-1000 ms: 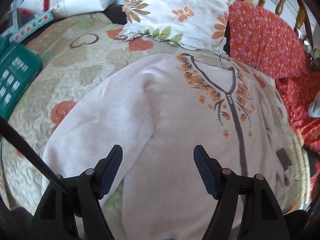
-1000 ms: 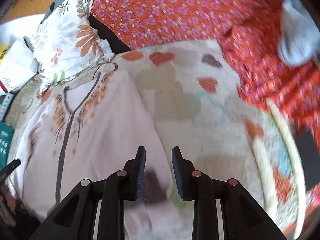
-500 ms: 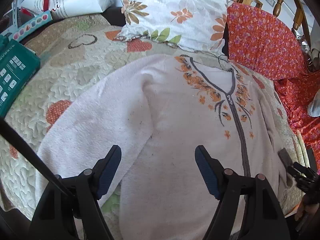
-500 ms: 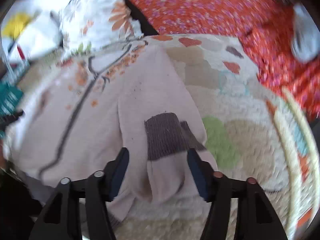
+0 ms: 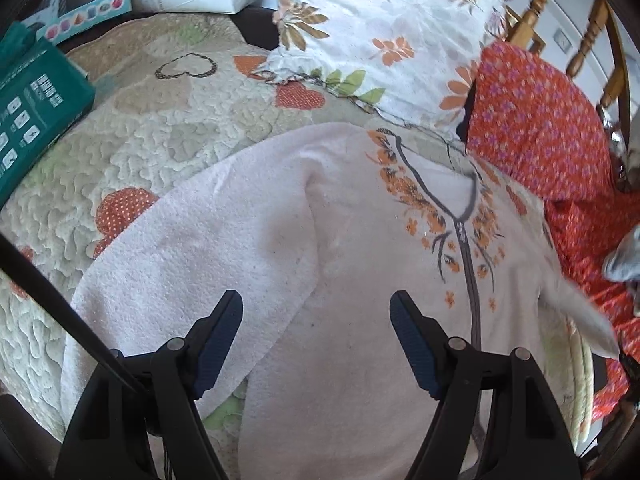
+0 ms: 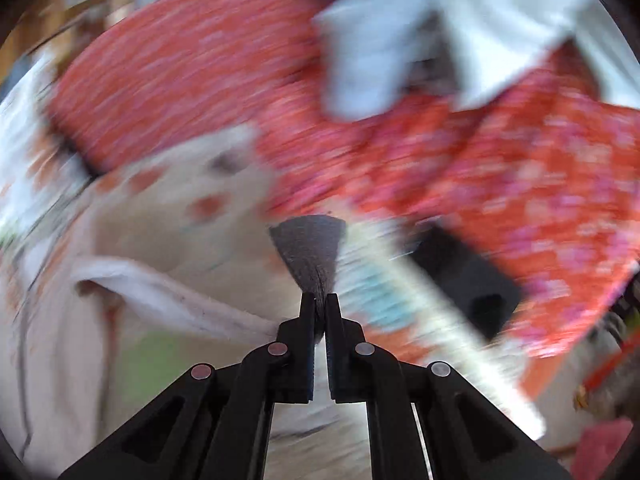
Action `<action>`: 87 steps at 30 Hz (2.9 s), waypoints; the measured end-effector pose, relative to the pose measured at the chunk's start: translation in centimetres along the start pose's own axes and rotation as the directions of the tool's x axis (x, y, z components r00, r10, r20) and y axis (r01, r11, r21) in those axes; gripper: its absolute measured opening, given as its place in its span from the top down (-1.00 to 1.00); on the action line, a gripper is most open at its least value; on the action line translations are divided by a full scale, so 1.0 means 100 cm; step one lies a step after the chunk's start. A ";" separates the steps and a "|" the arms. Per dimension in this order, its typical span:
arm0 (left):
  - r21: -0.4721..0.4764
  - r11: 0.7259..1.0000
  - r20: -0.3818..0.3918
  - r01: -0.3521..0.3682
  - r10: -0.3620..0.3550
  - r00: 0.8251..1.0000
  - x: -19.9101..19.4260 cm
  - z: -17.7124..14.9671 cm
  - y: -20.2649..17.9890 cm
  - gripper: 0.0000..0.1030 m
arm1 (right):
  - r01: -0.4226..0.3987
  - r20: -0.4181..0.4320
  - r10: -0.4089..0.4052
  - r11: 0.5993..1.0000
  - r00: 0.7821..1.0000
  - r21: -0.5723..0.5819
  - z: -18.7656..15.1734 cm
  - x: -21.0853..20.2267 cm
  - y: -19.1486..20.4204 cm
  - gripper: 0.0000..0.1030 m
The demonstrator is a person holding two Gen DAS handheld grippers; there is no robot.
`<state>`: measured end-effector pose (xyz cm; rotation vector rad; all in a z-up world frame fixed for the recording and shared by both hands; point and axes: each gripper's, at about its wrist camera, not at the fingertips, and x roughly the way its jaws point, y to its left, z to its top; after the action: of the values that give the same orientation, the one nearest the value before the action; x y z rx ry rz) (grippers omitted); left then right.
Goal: Fold small clothes
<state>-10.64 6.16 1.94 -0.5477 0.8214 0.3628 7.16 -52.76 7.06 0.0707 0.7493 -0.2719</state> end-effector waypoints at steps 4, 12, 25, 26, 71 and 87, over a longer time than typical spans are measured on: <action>-0.019 1.000 0.031 -0.010 0.011 0.999 -0.004 0.004 0.005 -0.46 | -0.023 0.010 0.022 0.991 1.000 0.130 0.023 0.006 -0.024 0.91; -0.094 0.996 0.085 0.012 -0.005 0.996 -0.019 0.018 0.028 -0.46 | -0.310 0.042 0.310 0.951 0.950 0.007 0.048 -0.023 0.098 0.91; -0.241 0.970 0.189 -0.034 0.081 0.979 -0.053 0.039 0.100 -0.47 | -0.836 -0.346 0.762 0.515 0.548 -0.190 -0.062 -0.054 0.461 0.91; -0.260 0.965 0.193 -0.036 0.088 0.977 -0.054 0.040 0.107 -0.47 | -0.843 -0.381 0.753 0.502 0.536 -0.195 -0.078 -0.049 0.481 0.91; -0.709 0.678 0.318 -0.196 0.555 0.769 -0.179 -0.004 0.251 -0.53 | -0.881 -0.602 0.749 -0.052 0.276 -0.470 -0.267 -0.218 0.542 0.90; -0.342 0.916 0.284 -0.212 0.315 0.905 -0.082 0.040 0.104 -0.58 | -0.614 -0.240 0.607 0.787 0.757 0.056 -0.071 0.042 0.243 0.43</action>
<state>-18.76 16.10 7.21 -0.6388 0.5097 0.8243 11.91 -29.19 -1.77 0.3259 0.9357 0.3881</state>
